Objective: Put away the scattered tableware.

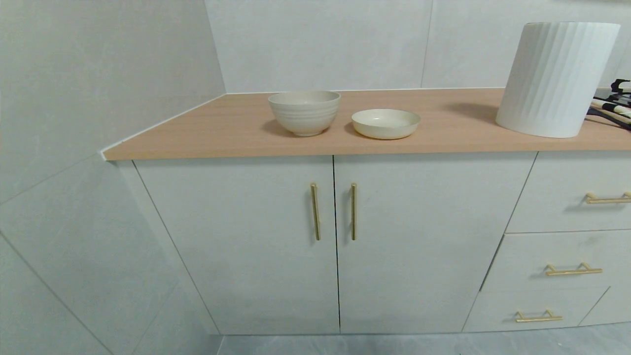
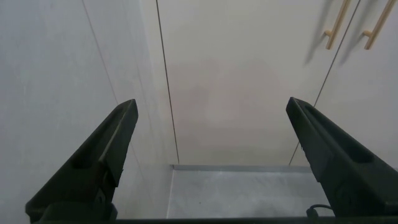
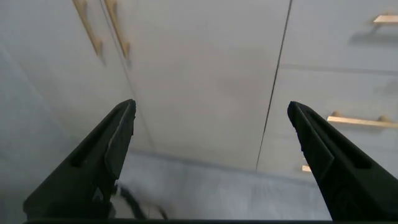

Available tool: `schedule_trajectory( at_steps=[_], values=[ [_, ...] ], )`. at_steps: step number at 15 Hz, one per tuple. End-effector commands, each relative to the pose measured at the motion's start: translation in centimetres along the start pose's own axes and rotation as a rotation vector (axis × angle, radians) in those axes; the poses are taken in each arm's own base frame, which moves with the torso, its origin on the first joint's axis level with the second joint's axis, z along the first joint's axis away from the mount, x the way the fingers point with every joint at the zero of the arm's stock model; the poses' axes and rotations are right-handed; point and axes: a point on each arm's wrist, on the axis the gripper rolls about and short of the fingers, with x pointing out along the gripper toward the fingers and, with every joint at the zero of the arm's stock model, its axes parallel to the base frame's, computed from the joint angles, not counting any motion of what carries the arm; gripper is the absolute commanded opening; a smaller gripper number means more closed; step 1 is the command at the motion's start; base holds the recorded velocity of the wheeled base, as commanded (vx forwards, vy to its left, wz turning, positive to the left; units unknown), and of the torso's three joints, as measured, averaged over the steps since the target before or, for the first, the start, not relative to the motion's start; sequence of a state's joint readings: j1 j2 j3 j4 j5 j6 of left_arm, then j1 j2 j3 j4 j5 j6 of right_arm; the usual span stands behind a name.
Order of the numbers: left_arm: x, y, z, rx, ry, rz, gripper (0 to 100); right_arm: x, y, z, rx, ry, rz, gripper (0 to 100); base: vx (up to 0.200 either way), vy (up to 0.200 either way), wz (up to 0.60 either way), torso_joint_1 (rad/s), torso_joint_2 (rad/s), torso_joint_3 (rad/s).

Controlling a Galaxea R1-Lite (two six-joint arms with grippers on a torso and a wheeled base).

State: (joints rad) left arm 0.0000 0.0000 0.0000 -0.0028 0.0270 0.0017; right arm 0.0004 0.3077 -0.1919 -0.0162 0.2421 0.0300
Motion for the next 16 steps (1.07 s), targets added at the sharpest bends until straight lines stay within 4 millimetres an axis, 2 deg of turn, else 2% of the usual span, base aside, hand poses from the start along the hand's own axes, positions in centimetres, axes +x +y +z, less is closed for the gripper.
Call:
schedule_trajectory(
  at_steps=[1,2,5,8,9,11,14,16],
  values=[
    [0.0,0.0,0.0,0.000,0.000,0.001,100,4.6,-0.9,2.3,0.011,0.238,0.057,100,0.000,0.000,0.00,0.000,0.00,0.000],
    [0.0,0.0,0.0,0.001,0.001,0.001,100,5.9,-0.9,3.1,0.015,0.275,0.108,100,0.000,0.000,0.00,0.000,0.00,0.000],
    [0.0,0.0,0.0,0.001,0.000,0.001,100,11.4,0.1,5.3,-0.009,0.327,0.261,100,0.000,0.000,0.00,0.000,0.00,0.000],
    [0.0,0.0,0.0,0.003,0.000,0.001,100,17.3,1.6,5.0,-0.028,0.359,0.349,100,0.000,0.000,0.00,0.000,0.00,0.000],
    [0.0,0.0,0.0,0.003,0.000,0.001,100,20.0,2.5,4.9,-0.030,0.362,0.378,100,0.000,0.000,0.00,0.000,0.00,0.000],
    [0.0,0.0,0.0,0.003,0.000,0.001,100,24.0,4.2,5.0,-0.026,0.350,0.427,100,0.000,0.000,0.00,0.000,0.00,0.000],
    [0.0,0.0,0.0,0.003,0.000,0.001,100,26.8,7.0,4.9,0.004,0.360,0.497,100,0.000,0.000,0.00,0.000,0.00,0.000],
    [0.0,0.0,0.0,0.003,0.001,0.001,100,27.7,7.9,5.1,0.007,0.357,0.521,100,0.000,0.000,0.00,0.000,0.00,0.000]
  ],
)
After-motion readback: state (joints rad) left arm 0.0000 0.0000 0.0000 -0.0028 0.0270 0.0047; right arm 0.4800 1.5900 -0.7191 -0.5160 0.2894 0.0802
